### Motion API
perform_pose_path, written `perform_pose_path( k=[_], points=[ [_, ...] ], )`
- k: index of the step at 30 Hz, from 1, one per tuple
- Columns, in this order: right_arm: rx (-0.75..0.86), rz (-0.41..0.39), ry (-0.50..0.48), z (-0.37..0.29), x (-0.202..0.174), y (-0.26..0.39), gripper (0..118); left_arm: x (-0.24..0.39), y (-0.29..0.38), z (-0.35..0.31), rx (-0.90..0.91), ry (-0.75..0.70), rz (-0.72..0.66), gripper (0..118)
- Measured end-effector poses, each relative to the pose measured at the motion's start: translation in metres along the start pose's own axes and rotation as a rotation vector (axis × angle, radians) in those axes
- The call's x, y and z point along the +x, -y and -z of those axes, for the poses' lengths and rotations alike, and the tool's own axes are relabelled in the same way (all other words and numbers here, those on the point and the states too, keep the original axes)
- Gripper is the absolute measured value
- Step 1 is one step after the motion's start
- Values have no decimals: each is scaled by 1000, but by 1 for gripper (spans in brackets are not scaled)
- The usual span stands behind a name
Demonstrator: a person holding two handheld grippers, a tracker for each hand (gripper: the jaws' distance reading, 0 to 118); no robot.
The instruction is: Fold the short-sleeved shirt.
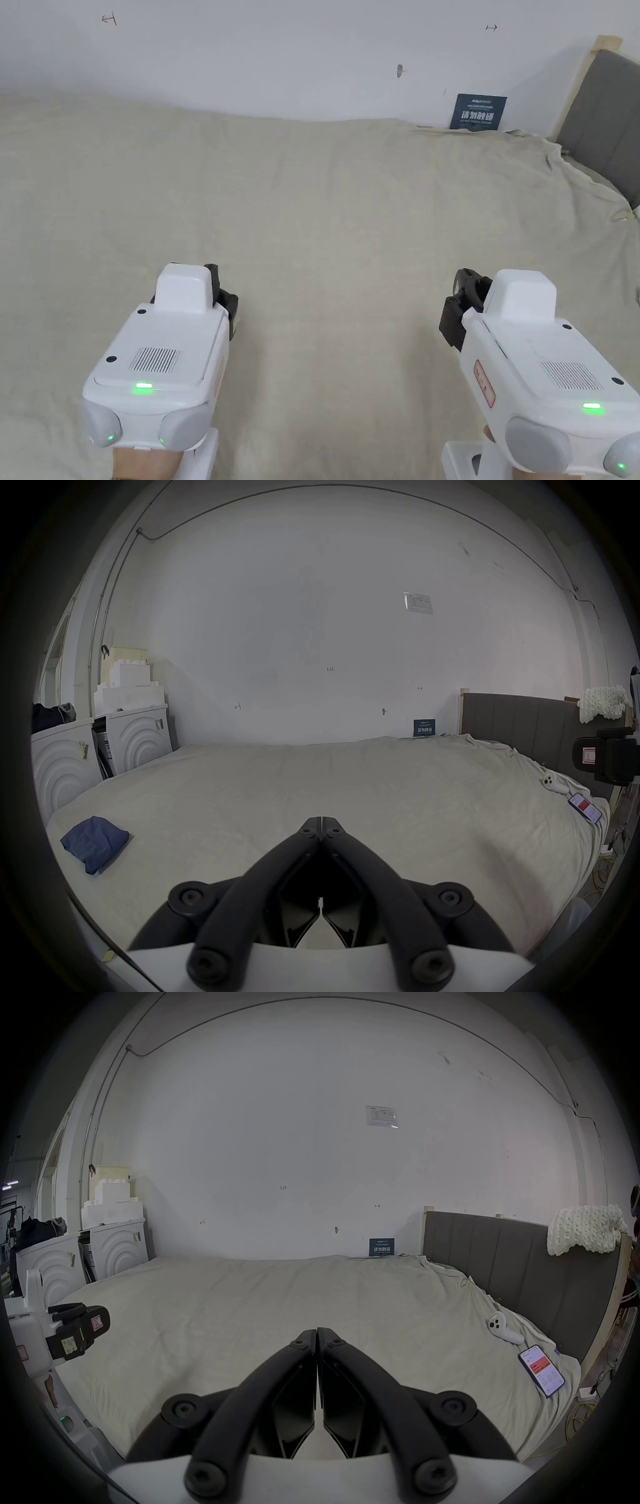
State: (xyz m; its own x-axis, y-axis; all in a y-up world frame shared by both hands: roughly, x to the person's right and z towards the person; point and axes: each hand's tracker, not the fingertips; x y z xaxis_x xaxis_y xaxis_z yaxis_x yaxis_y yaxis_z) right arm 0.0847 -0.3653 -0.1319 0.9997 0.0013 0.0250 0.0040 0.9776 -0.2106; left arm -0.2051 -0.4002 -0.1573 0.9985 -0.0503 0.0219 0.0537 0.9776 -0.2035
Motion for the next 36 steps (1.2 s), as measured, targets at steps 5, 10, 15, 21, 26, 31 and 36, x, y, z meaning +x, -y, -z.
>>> perform_pose_path(
  k=[5,10,15,21,26,31,36],
  points=[
    [0,-2,-1,0,0,0,0,0,-2,-1,4,1,1,0],
    [0,-7,-2,0,-1,0,0,1,-3,0,7,-2,5,0],
    [-2,-1,0,0,0,2,0,2,-4,0,9,2,11,0],
    [-1,3,2,0,1,2,0,3,-4,0,12,3,14,0],
    [-1,2,0,-1,1,2,0,5,-4,0,14,6,21,0],
    [-1,3,0,-2,1,2,0,7,-3,0,14,8,25,0],
    [1,2,0,-1,1,2,0,7,-4,0,16,8,22,0]
  ],
)
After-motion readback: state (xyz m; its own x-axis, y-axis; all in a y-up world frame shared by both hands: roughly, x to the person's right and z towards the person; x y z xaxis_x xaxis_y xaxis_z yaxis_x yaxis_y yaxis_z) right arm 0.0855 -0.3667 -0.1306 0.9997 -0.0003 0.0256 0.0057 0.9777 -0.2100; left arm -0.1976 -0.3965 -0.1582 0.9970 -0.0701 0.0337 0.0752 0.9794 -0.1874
